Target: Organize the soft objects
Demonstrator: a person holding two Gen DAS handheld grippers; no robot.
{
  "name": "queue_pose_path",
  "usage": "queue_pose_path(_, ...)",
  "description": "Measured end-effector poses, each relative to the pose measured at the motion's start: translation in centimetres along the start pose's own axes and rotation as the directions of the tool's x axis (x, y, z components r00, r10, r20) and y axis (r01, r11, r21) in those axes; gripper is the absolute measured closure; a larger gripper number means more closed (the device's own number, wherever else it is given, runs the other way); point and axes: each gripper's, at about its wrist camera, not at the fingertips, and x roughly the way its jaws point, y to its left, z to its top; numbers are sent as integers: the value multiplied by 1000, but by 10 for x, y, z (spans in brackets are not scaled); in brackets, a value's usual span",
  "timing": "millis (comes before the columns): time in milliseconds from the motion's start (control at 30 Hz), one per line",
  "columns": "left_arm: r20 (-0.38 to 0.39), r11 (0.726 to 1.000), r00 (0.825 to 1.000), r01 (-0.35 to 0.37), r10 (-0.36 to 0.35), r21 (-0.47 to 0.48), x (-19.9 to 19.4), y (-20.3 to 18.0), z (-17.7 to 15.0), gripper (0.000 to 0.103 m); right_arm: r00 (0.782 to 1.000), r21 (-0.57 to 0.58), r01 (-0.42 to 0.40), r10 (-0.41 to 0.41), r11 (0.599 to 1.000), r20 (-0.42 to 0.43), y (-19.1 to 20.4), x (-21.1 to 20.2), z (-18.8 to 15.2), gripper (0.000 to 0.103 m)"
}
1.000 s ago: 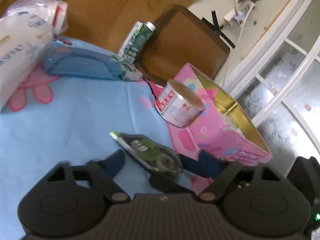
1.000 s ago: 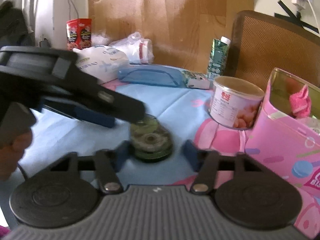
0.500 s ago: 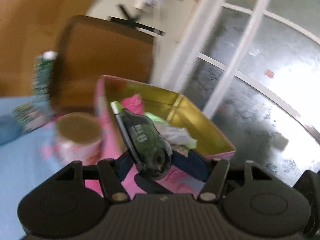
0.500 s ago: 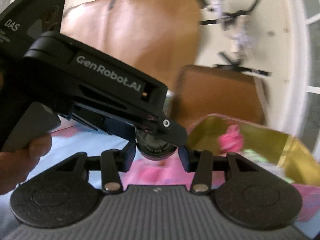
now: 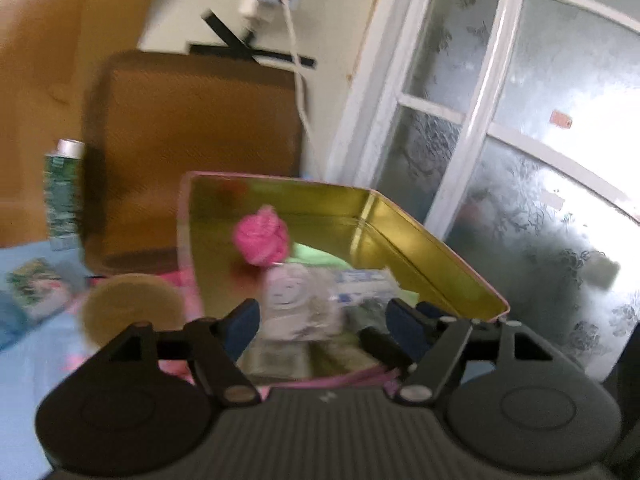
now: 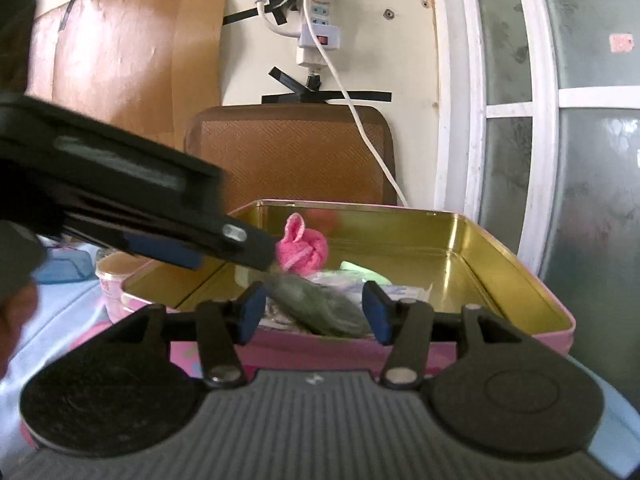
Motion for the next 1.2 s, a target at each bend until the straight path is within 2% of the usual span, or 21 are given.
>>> queue_pose_path(100, 27, 999, 999, -35, 36, -27, -31, 28, -14, 30, 999, 14, -45, 45, 999, 28, 10, -6, 3, 47)
queue_pose_path(200, 50, 989, 989, -135, 138, -60, -64, 65, -35, 27, 991, -6, -121, 121, 993, 48, 31, -12, 7, 47)
queue_pose_path(267, 51, 971, 975, -209, 216, -113, -86, 95, -51, 27, 982, -35, -184, 185, 982, 47, 51, -13, 11, 47)
queue_pose_path(300, 49, 961, 967, -240, 249, -138, -95, 108, -58, 27, 975, -55, -215, 218, 975, 43, 63, -13, 12, 47)
queue_pose_path(400, 33, 910, 924, -367, 380, -195, -119, 146, -82, 27, 946, -103, -324, 326, 940, -1, 100, -9, 15, 47)
queue_pose_path(467, 22, 882, 904, -412, 427, -228, -128, 164, -94, 27, 919, -113, -394, 391, 912, -49, 124, 1, 19, 47)
queue_pose_path(500, 18, 872, 898, -422, 440, -247, -130, 170, -99, 27, 906, -119, -423, 417, 898, -74, 137, 9, 22, 47)
queue_pose_path(567, 24, 867, 907, -395, 421, -304, -133, 178, -101, 27, 893, -140, -449, 437, 882, -111, 161, 24, 28, 47)
queue_pose_path(633, 33, 855, 893, -418, 449, -308, -133, 179, -99, 23, 890, -147, -449, 428, 881, -157, 183, 52, 42, 47)
queue_pose_path(767, -26, 840, 892, -434, 451, -327, -126, 186, -97, 23, 907, -91, -357, 321, 930, -273, 207, 115, 66, 47)
queue_pose_path(867, -21, 834, 893, -428, 449, -349, -128, 190, -99, 23, 896, -50, -276, 238, 960, -375, 213, 164, 81, 45)
queue_pose_path(1000, -15, 838, 897, -420, 443, -349, -129, 190, -101, 21, 836, -39, -225, 173, 973, -521, 223, 210, 75, 43)
queue_pose_path(1033, -11, 840, 899, -412, 437, -354, -129, 191, -101, 21, 811, -25, -221, 170, 975, -559, 224, 219, 72, 39)
queue_pose_path(1067, -5, 840, 902, -405, 433, -362, -130, 194, -102, 19, 796, -7, -222, 177, 975, -579, 224, 225, 70, 34)
queue_pose_path(1100, 0, 840, 904, -398, 428, -368, -131, 195, -102, 19, 794, 8, -207, 173, 978, -583, 223, 227, 68, 26)
queue_pose_path(1167, 5, 841, 905, -394, 426, -372, -132, 195, -102, 19, 787, 24, -187, 165, 982, -594, 224, 232, 66, 24)
queue_pose_path(1200, 7, 841, 904, -395, 428, -370, -132, 194, -102, 18, 775, 40, -195, 178, 980, -607, 225, 235, 66, 24)
